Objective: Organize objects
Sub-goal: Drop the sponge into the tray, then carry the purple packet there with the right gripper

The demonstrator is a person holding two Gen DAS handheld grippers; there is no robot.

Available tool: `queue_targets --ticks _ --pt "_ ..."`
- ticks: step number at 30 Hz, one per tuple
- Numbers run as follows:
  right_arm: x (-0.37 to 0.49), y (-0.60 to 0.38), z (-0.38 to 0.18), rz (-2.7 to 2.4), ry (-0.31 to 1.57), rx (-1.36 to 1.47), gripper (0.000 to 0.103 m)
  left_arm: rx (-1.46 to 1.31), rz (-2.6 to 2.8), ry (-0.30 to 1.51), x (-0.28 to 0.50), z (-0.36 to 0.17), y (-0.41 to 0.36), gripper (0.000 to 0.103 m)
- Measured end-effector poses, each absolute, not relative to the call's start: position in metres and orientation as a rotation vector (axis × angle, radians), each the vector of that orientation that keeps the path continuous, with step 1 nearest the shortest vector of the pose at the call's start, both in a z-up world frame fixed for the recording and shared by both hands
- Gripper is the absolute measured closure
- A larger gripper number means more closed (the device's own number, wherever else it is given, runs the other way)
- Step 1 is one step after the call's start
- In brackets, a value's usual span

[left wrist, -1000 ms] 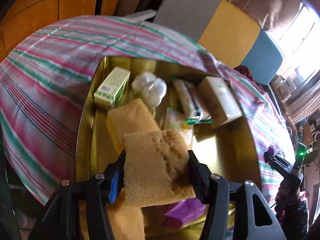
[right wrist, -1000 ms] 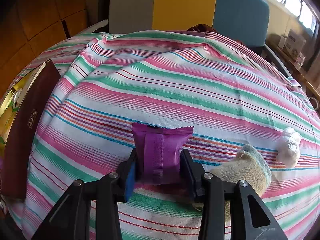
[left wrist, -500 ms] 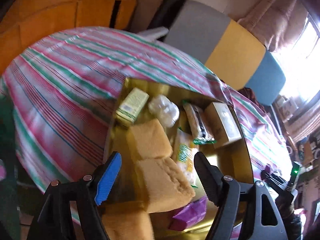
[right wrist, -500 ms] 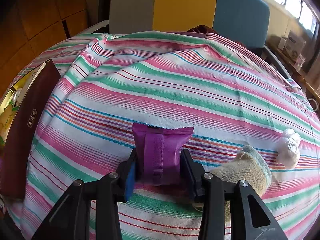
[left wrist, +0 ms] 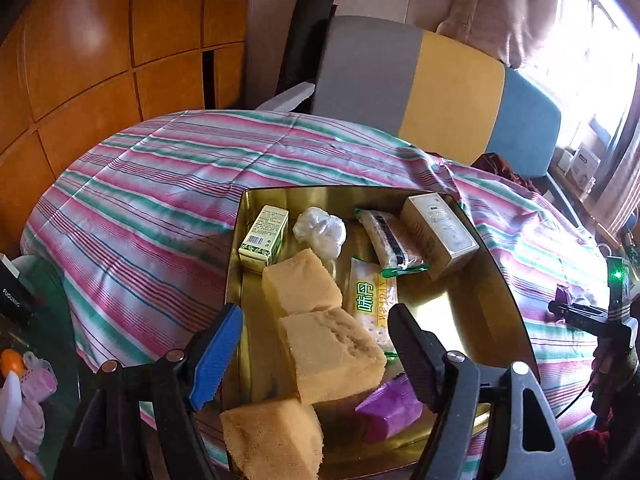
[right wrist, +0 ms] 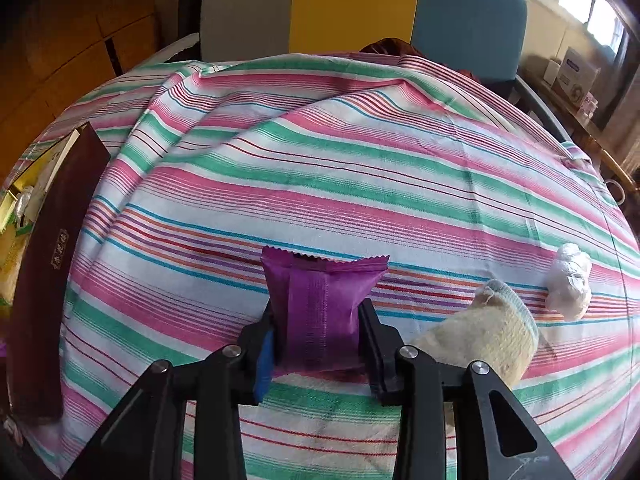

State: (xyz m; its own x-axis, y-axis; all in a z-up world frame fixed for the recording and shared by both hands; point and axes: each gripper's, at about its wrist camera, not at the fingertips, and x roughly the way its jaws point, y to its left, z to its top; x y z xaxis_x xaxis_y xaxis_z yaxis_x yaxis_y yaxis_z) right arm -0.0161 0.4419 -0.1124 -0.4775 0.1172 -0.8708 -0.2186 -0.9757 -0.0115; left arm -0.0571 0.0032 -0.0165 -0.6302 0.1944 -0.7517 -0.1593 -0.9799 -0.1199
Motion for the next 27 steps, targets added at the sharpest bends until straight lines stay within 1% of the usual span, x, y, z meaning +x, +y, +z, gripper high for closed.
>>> queue_targets --ticks 4,8,11,14,18,24,27 --pt "-0.013 0.416 -0.094 2.597 0.151 -1.454 0.065 -1.222 2.695 -0.069 -0.055 -0.015 -0.003 0.027" --pt "-0.006 0.376 -0.060 2.736 0.186 -1.382 0.065 -1.193 2.713 -0.086 -0.054 -0.011 -0.010 0.027" --pt "-0.003 0.329 -0.035 2.878 0.134 -1.340 0.065 -1.162 2.724 -0.081 -0.051 -0.007 -0.011 0.027" --pt "0.000 0.277 -0.022 3.013 0.062 -1.347 0.065 -1.140 2.729 -0.086 -0.048 -0.003 -0.014 0.027" --pt "-0.002 0.223 -0.033 3.067 -0.029 -1.455 0.065 -1.120 2.740 -0.060 -0.043 -0.002 -0.016 0.027" --pt "-0.011 0.177 -0.073 2.981 -0.230 -1.675 0.065 -1.136 2.741 -0.048 -0.041 -0.008 -0.020 0.026" --pt "-0.012 0.170 -0.089 2.948 -0.239 -1.757 0.064 -1.136 2.753 -0.036 -0.039 -0.010 -0.022 0.025"
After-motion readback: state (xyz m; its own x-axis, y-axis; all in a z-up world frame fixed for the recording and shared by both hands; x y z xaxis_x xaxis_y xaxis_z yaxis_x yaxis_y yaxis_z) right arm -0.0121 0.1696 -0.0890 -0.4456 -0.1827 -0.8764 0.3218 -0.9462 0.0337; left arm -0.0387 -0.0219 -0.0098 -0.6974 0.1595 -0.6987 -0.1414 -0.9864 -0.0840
